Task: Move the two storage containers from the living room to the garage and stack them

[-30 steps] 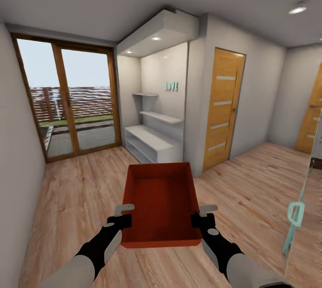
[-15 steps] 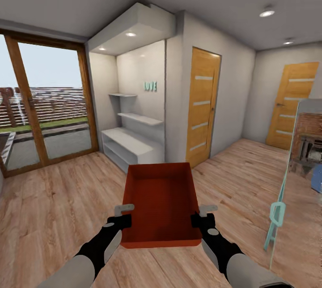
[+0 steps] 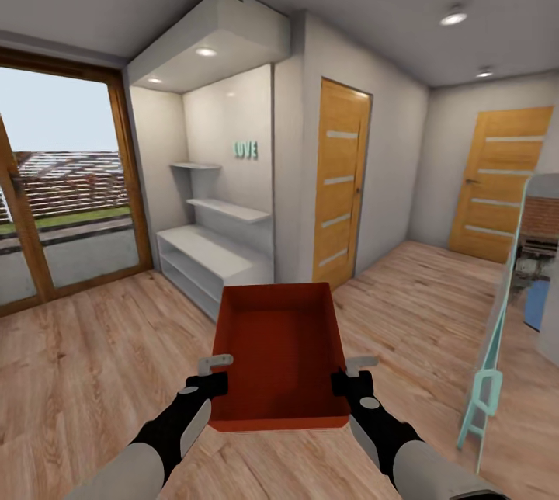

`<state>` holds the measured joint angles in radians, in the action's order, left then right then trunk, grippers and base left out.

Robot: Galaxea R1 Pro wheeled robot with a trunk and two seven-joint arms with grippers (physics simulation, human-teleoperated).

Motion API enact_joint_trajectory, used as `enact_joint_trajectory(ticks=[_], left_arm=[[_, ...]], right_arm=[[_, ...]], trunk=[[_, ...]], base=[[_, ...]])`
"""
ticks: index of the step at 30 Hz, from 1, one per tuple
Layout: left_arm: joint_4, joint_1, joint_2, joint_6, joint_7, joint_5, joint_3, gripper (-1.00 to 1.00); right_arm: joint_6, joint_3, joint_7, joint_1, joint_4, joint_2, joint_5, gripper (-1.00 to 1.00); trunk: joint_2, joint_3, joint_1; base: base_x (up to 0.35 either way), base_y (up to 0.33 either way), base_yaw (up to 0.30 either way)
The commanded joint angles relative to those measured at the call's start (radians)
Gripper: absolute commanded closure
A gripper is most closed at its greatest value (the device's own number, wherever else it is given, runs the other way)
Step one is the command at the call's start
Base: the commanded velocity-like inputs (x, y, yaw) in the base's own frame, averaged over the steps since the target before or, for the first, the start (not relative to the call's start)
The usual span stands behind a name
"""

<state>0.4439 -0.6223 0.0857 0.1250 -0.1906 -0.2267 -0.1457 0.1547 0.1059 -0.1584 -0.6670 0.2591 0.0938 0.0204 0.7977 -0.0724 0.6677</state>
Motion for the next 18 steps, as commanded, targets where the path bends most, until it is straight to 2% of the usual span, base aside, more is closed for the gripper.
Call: enact_joint_trajectory(ticks=[1, 18], left_arm=[[0.005, 0.0, -0.006, -0.06, -0.081, 0.012, 0.049, 1.0], [0.007, 0.0, -0.006, -0.062, -0.084, 0.015, 0.048, 1.0]], right_arm=[[-0.001, -0.015, 0.009, -0.001, -0.001, 0.0, -0.028, 1.0], [0.0, -0.015, 0.007, -0.001, 0.0, 0.001, -0.029, 1.0]], trunk=[[0.001, -0.002, 0.001], [0.001, -0.002, 0.001]], base=[[0.322, 0.0, -0.002], [0.322, 0.0, 0.0]])
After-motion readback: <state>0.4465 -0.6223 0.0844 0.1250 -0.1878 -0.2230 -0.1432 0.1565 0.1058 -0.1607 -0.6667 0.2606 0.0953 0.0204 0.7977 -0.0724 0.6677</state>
